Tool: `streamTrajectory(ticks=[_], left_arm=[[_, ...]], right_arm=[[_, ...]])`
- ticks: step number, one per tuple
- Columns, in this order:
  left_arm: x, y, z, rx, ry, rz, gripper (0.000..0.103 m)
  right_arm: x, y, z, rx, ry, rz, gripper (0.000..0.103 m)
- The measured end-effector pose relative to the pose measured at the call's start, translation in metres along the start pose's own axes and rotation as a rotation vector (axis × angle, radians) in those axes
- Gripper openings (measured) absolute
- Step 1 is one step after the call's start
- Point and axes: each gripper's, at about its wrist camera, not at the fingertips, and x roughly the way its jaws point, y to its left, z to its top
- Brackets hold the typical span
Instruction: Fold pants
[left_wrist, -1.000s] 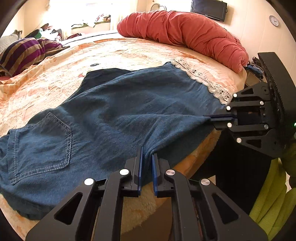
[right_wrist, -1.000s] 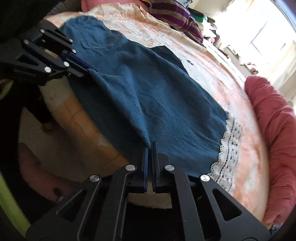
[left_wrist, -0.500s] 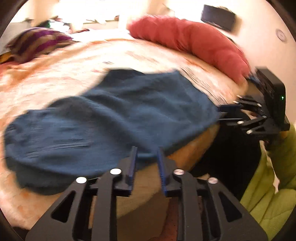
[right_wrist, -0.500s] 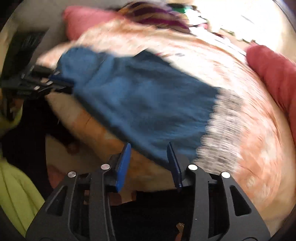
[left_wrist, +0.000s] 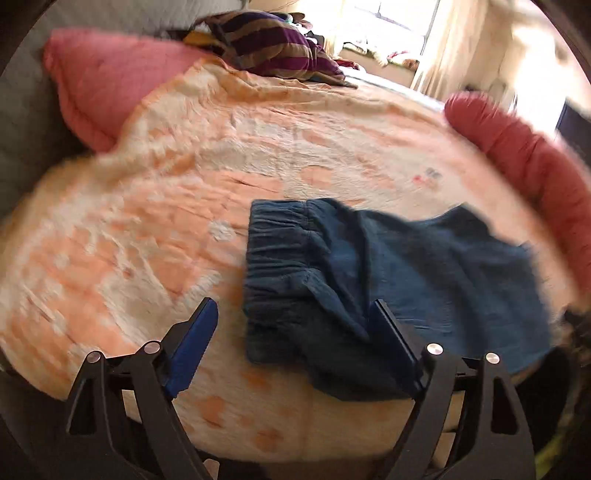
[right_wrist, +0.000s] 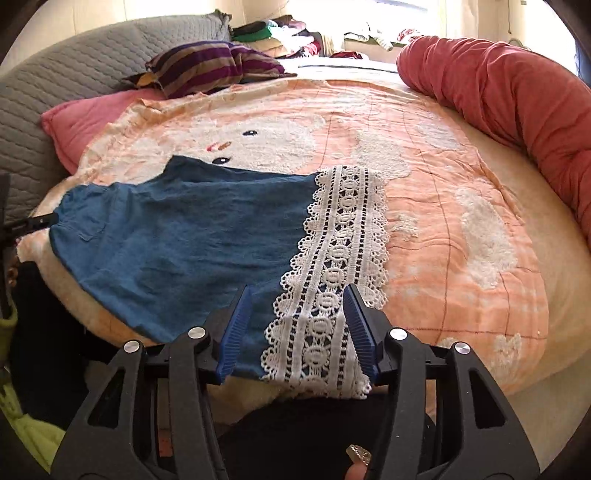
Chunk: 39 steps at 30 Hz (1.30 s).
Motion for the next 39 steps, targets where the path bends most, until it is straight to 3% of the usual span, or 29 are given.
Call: streamTrajectory(ticks=[1,2,3,5,8,12,14,18,20,21,25,30,35,39], left_arm=[[0.001,-0.003,0.000,0.012,-0.004,-0.009,0.075],[0.002,-0.006,0.001,0.014,-0.005,-0.026,0.050],[0.002,-0.008,0.003,0.018,-0.010,-0.037,0.040],[-0.005,-0.001,0.006,0.013,-0.035,-0.027,0.039],[-0.013,0.011,0.009,0.013,-0.053,0.004,0.039],[0.007,0.014,0.001,0.024,0.031,0.014,0.046],[0.003,0.017,0.002,0.002,0.022,-0.006,0.049],[-0.031,0.022,0.012,-0.023,-0.078,0.008,0.055],[-0.052,0.016,0.021,0.013,-0.157,0.037,0.068],[-0.057,0.013,0.027,0.022,-0.178,0.034,0.069],[-0.059,-0.015,0.053,0.062,-0.197,-0.048,0.069],[-0.024,-0.082,0.085,0.135,-0.086,-0.266,0.069],[0.046,-0.150,0.098,0.276,0.100,-0.294,0.069],[0.088,-0.165,0.105,0.241,0.173,-0.357,0.069]], right_arm=[[0.003,0.002,0.000,-0.005,0.008,-0.013,0.044],[0.005,0.003,-0.002,-0.008,0.014,-0.014,0.044],[0.009,0.003,-0.003,-0.009,0.028,-0.018,0.044],[0.017,0.003,-0.004,-0.013,0.059,-0.044,0.044],[0.023,-0.002,-0.009,-0.002,0.095,-0.078,0.046],[0.028,-0.011,-0.015,0.043,0.114,-0.070,0.049],[0.027,-0.012,-0.015,0.047,0.116,-0.064,0.050],[0.020,-0.014,-0.015,0.061,0.104,-0.043,0.051],[0.006,-0.014,-0.013,0.090,0.042,0.001,0.052],[0.000,-0.013,-0.010,0.089,0.007,0.010,0.052],[-0.010,-0.011,0.010,0.075,-0.084,0.028,0.055],[-0.001,-0.027,0.056,0.086,-0.119,0.042,0.058],[0.026,-0.054,0.095,0.123,-0.100,0.088,0.058],[0.069,-0.081,0.099,0.224,-0.013,0.120,0.058]])
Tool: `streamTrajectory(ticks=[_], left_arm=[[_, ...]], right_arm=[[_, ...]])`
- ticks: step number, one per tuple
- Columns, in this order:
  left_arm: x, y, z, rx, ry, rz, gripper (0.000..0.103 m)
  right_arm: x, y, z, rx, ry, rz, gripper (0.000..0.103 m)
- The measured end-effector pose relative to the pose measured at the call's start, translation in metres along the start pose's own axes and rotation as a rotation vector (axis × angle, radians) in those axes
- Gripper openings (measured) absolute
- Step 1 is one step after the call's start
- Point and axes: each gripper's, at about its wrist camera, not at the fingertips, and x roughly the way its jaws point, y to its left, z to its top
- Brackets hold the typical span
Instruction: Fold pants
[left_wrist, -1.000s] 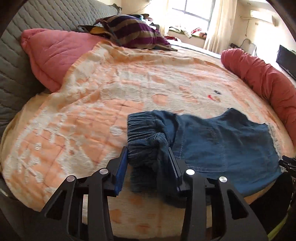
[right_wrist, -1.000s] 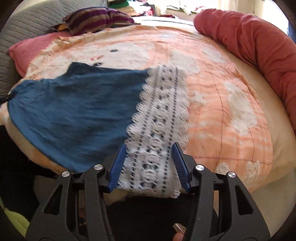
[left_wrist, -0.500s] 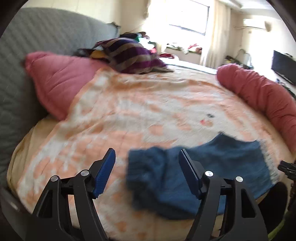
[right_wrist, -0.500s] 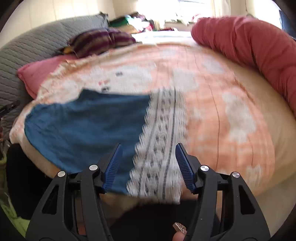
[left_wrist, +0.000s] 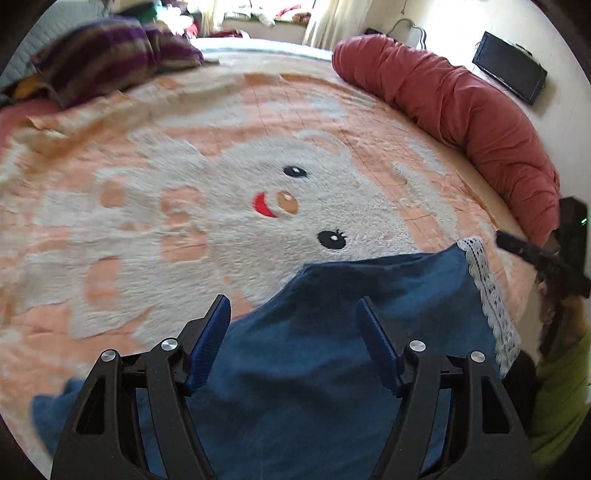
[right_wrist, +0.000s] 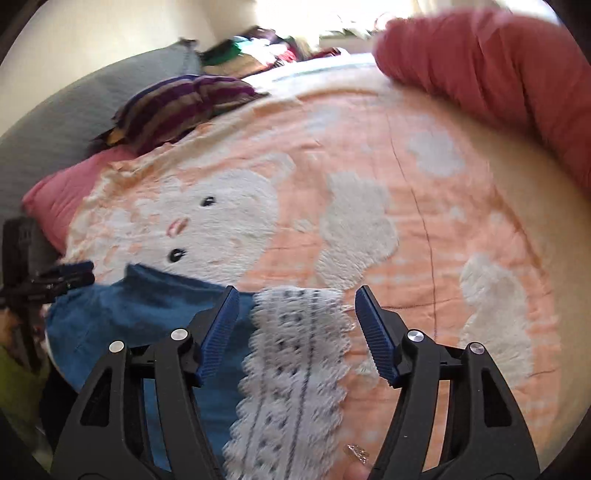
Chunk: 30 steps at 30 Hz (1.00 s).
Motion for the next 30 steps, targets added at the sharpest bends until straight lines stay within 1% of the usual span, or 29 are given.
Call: streamTrajectory(ticks=[2,3,4,5,7,9,11,12,13,14,15,17,18,19,22,23,26,28,30], left_arm=[[0.016,0.004,0.002,-0.017,0.035,-0.044,0.069],[0.022,0.003,0.003,-0.020,0.043,-0.049,0.069],[0.029,0.004,0.005,-0.019,0.050,-0.058,0.069],[0.035,0.003,0.006,-0.013,0.055,-0.068,0.069],[0.046,0.004,0.008,-0.015,0.062,-0.080,0.069],[0.057,0.009,0.010,-0.033,0.069,-0.095,0.069],[0.066,0.012,0.011,-0.045,0.073,-0.110,0.069],[0.069,0.012,0.011,-0.042,0.076,-0.116,0.067],[0.071,0.012,0.012,-0.036,0.074,-0.120,0.062],[0.071,0.011,0.011,-0.031,0.069,-0.132,0.051],[0.071,0.009,0.010,-0.028,0.067,-0.141,0.045],[0.072,0.008,0.010,-0.034,0.070,-0.164,0.009],[0.071,0.006,0.009,-0.043,0.069,-0.183,0.007],[0.069,0.004,0.009,-0.037,0.064,-0.175,0.006],[0.059,-0.002,0.009,-0.011,0.030,-0.164,0.004],[0.054,-0.002,0.011,-0.011,0.011,-0.156,0.004],[0.043,-0.001,0.018,-0.007,-0.035,-0.153,0.004],[0.040,-0.003,0.025,-0.002,-0.049,-0.149,0.004],[0.040,-0.008,0.032,0.018,-0.061,-0.126,0.004]], right_arm=[[0.011,-0.013,-0.007,0.077,0.000,0.031,0.058],[0.017,-0.020,-0.013,0.118,0.000,0.070,0.058],[0.021,-0.022,-0.016,0.129,0.007,0.089,0.058],[0.026,-0.022,-0.019,0.121,0.021,0.101,0.058],[0.030,-0.020,-0.020,0.104,0.030,0.097,0.058],[0.034,-0.022,-0.018,0.105,0.034,0.109,0.057],[0.038,-0.022,-0.018,0.109,0.045,0.129,0.054],[0.039,-0.022,-0.018,0.108,0.052,0.132,0.054],[0.041,-0.023,-0.019,0.105,0.057,0.134,0.052],[0.043,-0.023,-0.021,0.097,0.064,0.132,0.050],[0.043,-0.023,-0.021,0.094,0.067,0.132,0.048],[0.045,-0.022,-0.022,0.084,0.074,0.140,0.039],[0.046,-0.021,-0.022,0.078,0.076,0.148,0.035],[0.046,-0.019,-0.022,0.071,0.077,0.158,0.029],[0.041,-0.009,-0.023,0.019,0.056,0.166,0.021],[0.036,-0.004,-0.023,-0.004,0.035,0.165,0.019],[0.024,0.001,-0.021,-0.040,-0.018,0.134,0.018],[0.015,0.000,-0.010,-0.040,-0.064,0.122,0.018],[0.013,0.000,0.001,-0.053,-0.083,0.117,0.018]])
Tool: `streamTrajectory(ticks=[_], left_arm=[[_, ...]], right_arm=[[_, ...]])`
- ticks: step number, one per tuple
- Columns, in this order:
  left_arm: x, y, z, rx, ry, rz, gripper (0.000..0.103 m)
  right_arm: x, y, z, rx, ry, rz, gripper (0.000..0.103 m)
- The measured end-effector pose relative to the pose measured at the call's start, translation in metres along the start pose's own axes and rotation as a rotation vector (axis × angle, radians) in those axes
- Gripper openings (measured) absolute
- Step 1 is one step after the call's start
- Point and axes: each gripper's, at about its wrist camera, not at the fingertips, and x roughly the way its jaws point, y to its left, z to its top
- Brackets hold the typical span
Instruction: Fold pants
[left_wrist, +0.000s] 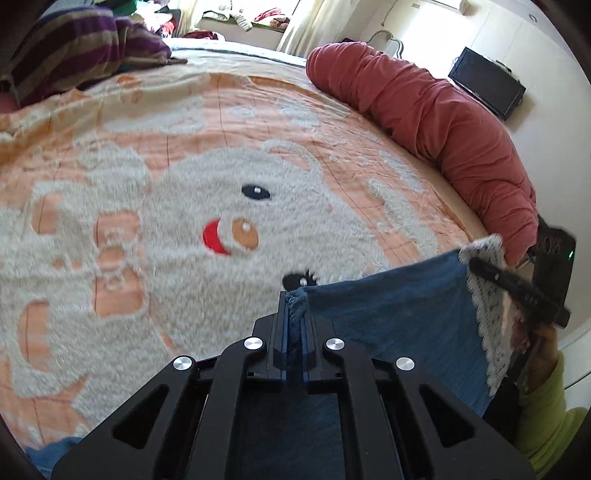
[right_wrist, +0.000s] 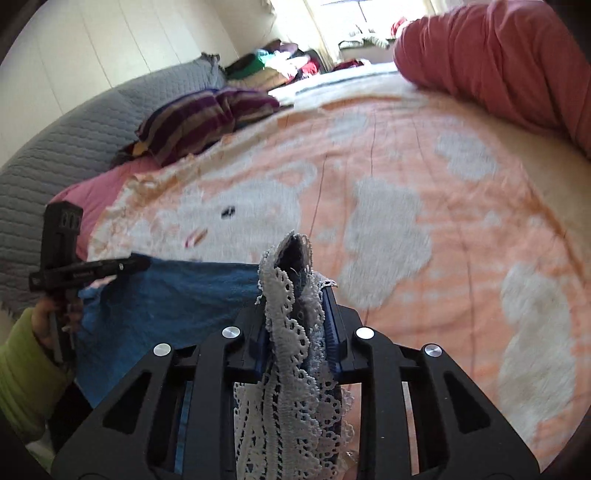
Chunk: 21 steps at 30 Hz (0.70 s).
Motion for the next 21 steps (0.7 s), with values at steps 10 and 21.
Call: streamTrajectory(ticks=[10,21], left_arm=[[0.049,0.012,0.007,-0.027,0.073,0.058,0.005],[0.027,0.035,-0.005,-0.091,-0.026,0.064,0.033]], right_arm=[[0.056,-0.016,0.015,-0.097,0.150,-0.153,0.021],[0.052,-0.023,0.003,-0.099,0.118,-0.292,0.048]])
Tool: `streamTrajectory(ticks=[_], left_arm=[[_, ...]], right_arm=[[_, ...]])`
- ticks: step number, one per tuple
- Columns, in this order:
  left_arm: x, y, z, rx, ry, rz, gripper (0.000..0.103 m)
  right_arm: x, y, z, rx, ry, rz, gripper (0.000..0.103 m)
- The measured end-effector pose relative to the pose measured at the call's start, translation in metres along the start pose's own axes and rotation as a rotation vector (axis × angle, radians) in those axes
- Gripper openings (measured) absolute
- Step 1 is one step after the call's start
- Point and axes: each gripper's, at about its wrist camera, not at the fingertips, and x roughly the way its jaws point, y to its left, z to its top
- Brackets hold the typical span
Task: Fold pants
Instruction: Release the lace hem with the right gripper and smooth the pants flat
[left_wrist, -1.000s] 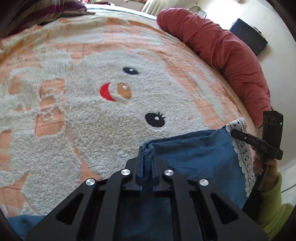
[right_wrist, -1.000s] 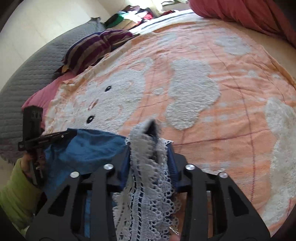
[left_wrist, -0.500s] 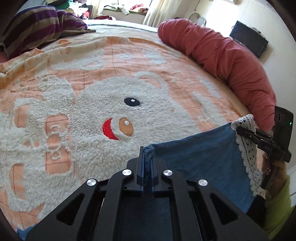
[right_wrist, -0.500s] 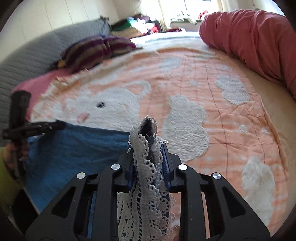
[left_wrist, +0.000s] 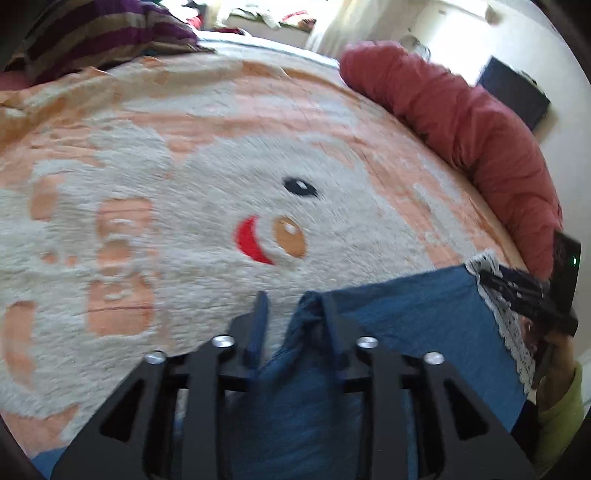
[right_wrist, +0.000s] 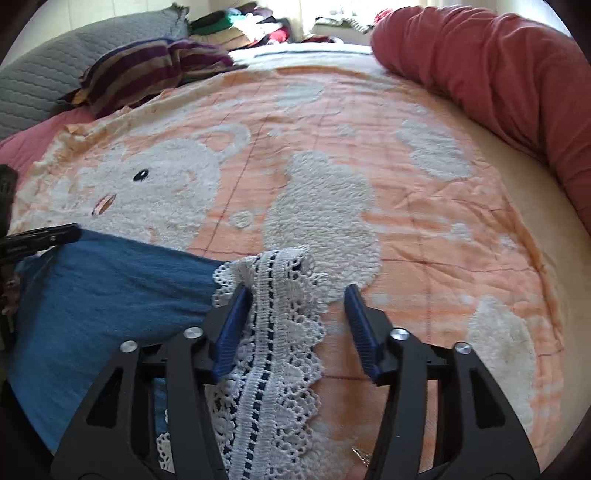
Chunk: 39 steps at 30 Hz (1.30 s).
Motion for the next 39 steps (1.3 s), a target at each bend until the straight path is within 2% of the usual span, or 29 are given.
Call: streamTrajectory(ticks=[3,5,7,9,11,12,14,15,16,17,18,20,23,25,30,33,35,39], left_arm=[[-0.038,0.007,-0.008,-0.014,-0.077,0.064,0.034],[-0.059,0.011,-0.015,-0.020,-0.121,0.094,0.041],[-0.083,0.013,-0.028,-0.023,-0.163,0.118,0.043],[-0.099,0.012,-0.043,-0.020,-0.169,0.121,0.044],[-0.102,0.008,-0.055,-0.001,-0.142,0.119,0.049],[-0.101,0.004,-0.063,0.016,-0.127,0.126,0.051],[-0.097,0.000,-0.074,0.049,-0.096,0.153,0.067],[-0.092,0.001,-0.079,0.057,-0.068,0.194,0.069],[-0.088,0.004,-0.084,0.052,-0.045,0.249,0.069],[-0.086,0.011,-0.088,0.041,-0.030,0.294,0.069],[-0.086,0.017,-0.092,0.030,-0.027,0.303,0.069],[-0.087,0.030,-0.096,-0.012,-0.032,0.269,0.069],[-0.089,0.032,-0.098,-0.014,-0.044,0.268,0.069],[-0.089,0.032,-0.100,-0.008,-0.051,0.272,0.069],[-0.092,0.030,-0.100,-0.019,-0.068,0.253,0.069],[-0.102,0.022,-0.097,-0.012,-0.093,0.233,0.080],[-0.109,0.013,-0.096,0.012,-0.109,0.236,0.087],[-0.127,-0.005,-0.097,0.051,-0.140,0.225,0.090]], right_arm=[[-0.021,-0.010,-0.003,0.050,-0.089,0.002,0.058],[-0.032,-0.015,-0.004,0.075,-0.129,-0.031,0.060],[-0.046,-0.013,-0.007,0.059,-0.167,-0.086,0.060],[-0.061,0.002,-0.011,0.017,-0.196,-0.111,0.060],[-0.076,0.030,-0.016,-0.056,-0.221,-0.056,0.067],[-0.078,0.043,-0.018,-0.086,-0.215,0.003,0.070],[-0.077,0.071,-0.023,-0.122,-0.170,0.143,0.071],[-0.073,0.081,-0.024,-0.133,-0.140,0.188,0.071],[-0.067,0.092,-0.027,-0.149,-0.097,0.220,0.071],[-0.059,0.101,-0.030,-0.169,-0.059,0.213,0.071],[-0.052,0.106,-0.033,-0.189,-0.033,0.180,0.071],[-0.037,0.105,-0.038,-0.210,0.031,0.056,0.072],[-0.024,0.084,-0.039,-0.151,0.076,-0.048,0.074],[-0.021,0.066,-0.037,-0.063,0.089,0.031,0.074],[-0.020,0.069,-0.035,-0.084,0.079,0.031,0.078],[-0.041,0.068,-0.033,-0.067,-0.005,0.057,0.079],[-0.058,0.062,-0.032,-0.036,-0.072,0.074,0.083],[-0.098,0.047,-0.049,0.056,-0.149,0.076,0.085]])
